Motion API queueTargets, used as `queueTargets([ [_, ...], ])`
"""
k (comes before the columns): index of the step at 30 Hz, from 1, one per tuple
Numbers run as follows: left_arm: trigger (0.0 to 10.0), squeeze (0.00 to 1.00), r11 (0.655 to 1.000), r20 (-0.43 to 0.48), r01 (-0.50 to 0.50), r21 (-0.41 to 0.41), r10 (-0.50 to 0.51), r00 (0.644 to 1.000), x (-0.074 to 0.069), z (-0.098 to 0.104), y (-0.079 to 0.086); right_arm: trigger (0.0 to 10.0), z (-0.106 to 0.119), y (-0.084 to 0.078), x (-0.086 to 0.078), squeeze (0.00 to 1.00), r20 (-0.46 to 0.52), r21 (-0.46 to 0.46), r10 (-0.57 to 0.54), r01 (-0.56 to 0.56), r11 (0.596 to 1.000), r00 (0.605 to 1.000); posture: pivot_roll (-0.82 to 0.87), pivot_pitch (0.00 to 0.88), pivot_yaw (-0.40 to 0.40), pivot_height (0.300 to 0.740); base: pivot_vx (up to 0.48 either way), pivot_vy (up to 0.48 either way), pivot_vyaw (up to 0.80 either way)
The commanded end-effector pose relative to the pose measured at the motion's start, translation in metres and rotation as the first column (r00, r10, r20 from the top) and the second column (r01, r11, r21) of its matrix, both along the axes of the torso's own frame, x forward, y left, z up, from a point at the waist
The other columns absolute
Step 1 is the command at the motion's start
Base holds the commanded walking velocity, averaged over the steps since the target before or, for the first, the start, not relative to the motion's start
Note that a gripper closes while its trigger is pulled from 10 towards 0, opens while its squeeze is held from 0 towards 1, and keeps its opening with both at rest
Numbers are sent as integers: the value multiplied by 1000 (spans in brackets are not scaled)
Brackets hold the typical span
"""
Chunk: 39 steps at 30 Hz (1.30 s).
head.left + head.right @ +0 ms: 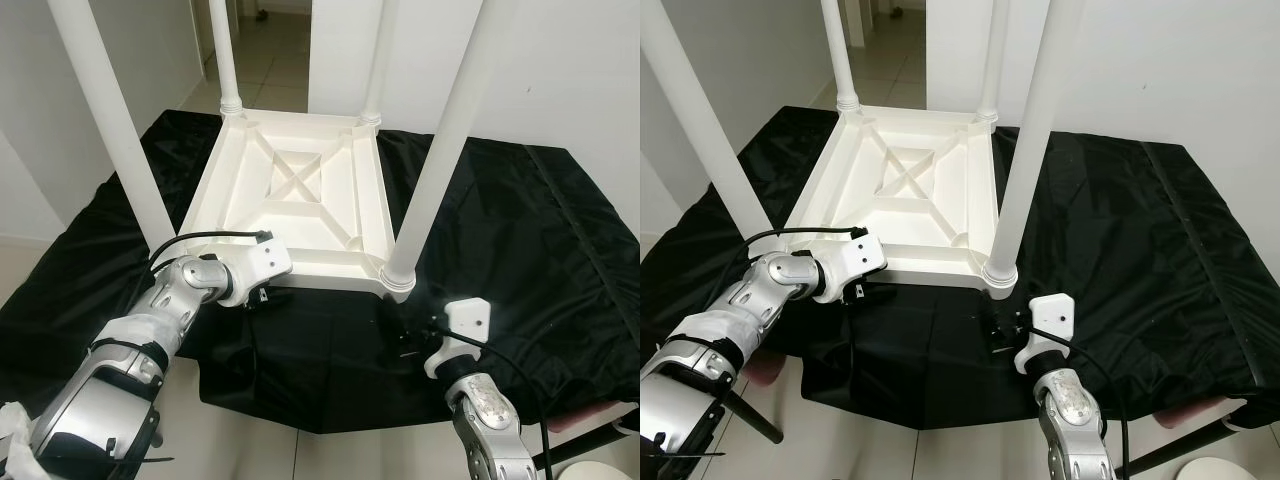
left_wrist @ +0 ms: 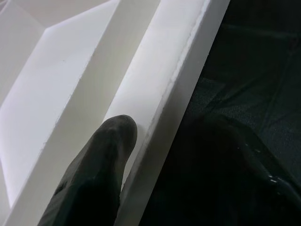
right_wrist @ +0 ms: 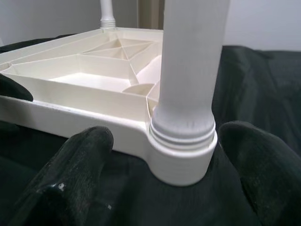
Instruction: Building children table
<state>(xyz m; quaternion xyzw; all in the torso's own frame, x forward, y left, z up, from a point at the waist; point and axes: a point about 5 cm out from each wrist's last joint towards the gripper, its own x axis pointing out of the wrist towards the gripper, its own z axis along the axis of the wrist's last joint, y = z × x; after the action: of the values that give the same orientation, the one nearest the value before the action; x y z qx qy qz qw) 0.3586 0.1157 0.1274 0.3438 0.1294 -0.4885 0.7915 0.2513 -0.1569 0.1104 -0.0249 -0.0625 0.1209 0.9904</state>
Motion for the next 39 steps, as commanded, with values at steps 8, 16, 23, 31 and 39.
queueTargets([
  [8,10000,0,999,-193,-50,-12,47,980,2,-9,-3,10000,4,-3,7,0,20,-16,-7,8,1000,1000,-8,1,27,740,0,0,0],
  [16,10000,0,998,-250,-17,55,31,968,0,-14,0,10000,5,6,9,0,27,-10,6,-6,1000,1000,-11,2,33,740,0,0,0],
  [23,10000,0,997,-256,15,77,5,967,1,-13,-2,10000,1,13,6,0,18,-14,23,-22,1000,1000,-17,11,46,740,0,0,0],
  [31,3059,0,999,-253,16,45,-4,967,1,-10,-7,10000,0,13,4,0,13,-10,10,-10,1000,1000,-28,16,53,740,0,0,0],
  [39,0,0,999,-213,25,-27,-30,977,-4,-14,-20,10000,-2,12,2,0,5,-11,-2,2,1000,1000,-25,16,49,740,0,0,0],
])
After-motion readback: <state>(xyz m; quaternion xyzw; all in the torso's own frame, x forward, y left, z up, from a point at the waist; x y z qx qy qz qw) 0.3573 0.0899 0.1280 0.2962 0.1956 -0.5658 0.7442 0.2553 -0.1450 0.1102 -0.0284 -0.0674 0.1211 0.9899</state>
